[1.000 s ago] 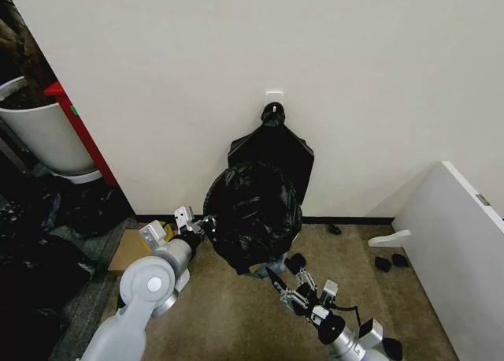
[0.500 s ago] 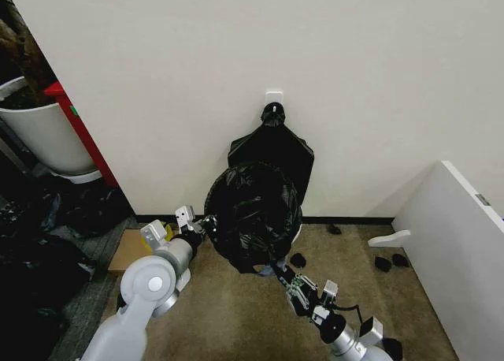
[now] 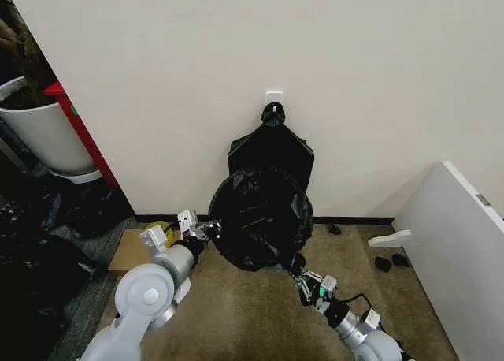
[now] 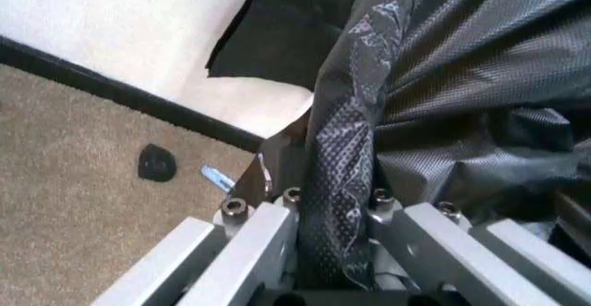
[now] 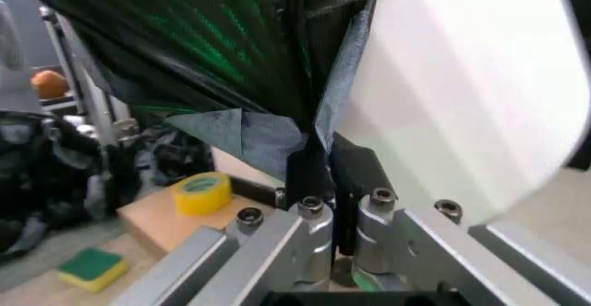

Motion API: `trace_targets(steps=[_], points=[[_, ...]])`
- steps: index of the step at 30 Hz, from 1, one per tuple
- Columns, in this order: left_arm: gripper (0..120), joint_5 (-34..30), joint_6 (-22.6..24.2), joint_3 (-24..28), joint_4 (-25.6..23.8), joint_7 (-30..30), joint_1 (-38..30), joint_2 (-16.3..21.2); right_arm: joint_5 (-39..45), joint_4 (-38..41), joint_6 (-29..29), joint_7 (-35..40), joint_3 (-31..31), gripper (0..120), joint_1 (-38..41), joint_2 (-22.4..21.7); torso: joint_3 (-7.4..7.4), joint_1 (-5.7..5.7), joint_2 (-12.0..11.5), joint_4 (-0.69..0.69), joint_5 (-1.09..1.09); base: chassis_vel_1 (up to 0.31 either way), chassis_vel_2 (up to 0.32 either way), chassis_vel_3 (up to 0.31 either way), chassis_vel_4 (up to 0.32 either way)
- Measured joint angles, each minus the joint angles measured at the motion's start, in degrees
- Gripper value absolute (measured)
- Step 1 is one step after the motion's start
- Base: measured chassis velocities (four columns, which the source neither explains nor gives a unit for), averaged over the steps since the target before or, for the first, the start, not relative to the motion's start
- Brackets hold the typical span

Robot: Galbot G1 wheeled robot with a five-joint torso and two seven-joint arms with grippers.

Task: Place the garbage bag over the trash bin.

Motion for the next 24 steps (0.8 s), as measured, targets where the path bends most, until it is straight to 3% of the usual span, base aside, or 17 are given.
trace_targets(steps=[3, 11, 14, 15, 16, 17, 19, 24], points=[[0, 0.22, -0.07, 0.00, 0.87, 0.00, -0.27, -0.06, 1.44, -1.23, 2.26, -2.63, 0.04, 10, 0.43, -0.19, 0.00, 0.00, 0.00, 0.00, -0.01, 0.000, 0.000, 0.000, 0.000], [0, 1.79, -2.11, -0.23, 4.62, 0.71, -1.81, -0.38, 8.48, -4.62, 5.38, -19.10, 2.46, 36, 0.20, -2.21, 0.00, 0.00, 0.00, -0.01, -0.01, 0.000, 0.000, 0.000, 0.000], [0, 2.07, -2.94, -0.53, 6.14, 0.99, -2.11, -0.07, 13.71, -7.49, 4.62, -37.19, 6.80, 52, -0.28, -3.18, 0.00, 0.00, 0.00, 0.00, -0.02, 0.000, 0.000, 0.000, 0.000], [0, 2.07, -2.94, -0.53, 6.14, 0.99, -2.11, -0.07, 13.71, -7.49, 4.62, -37.19, 6.80, 52, -0.28, -3.18, 0.00, 0.00, 0.00, 0.00, -0.02, 0.000, 0.000, 0.000, 0.000], [0, 2.24, -3.01, -0.51, 6.39, 1.08, -2.04, 0.04, 14.84, -8.14, 3.53, -44.15, 9.19, 58, -0.71, -3.38, 0.00, 0.00, 0.00, -0.01, -0.01, 0.000, 0.000, 0.000, 0.000], [0, 2.50, -3.08, -0.42, 6.48, 1.15, -1.92, 0.09, 15.35, -8.15, 3.07, -46.46, 10.34, 60, -1.02, -3.52, 0.00, 0.00, 0.00, -0.01, 0.00, 0.000, 0.000, 0.000, 0.000], [0, 3.83, -3.56, 0.32, 6.73, 1.48, -1.39, 0.13, 18.49, -6.11, 1.77, -48.72, 12.58, 71, -2.09, -4.13, 0.00, 0.00, 0.00, -0.01, -0.01, 0.000, 0.000, 0.000, 0.000], [0, 6.61, -4.23, 1.50, 7.24, 1.84, -1.03, 0.05, 20.38, -0.53, 1.06, -45.11, 13.99, 83, -3.51, -4.41, 0.00, 0.00, 0.00, 0.00, 0.00, 0.000, 0.000, 0.000, 0.000]])
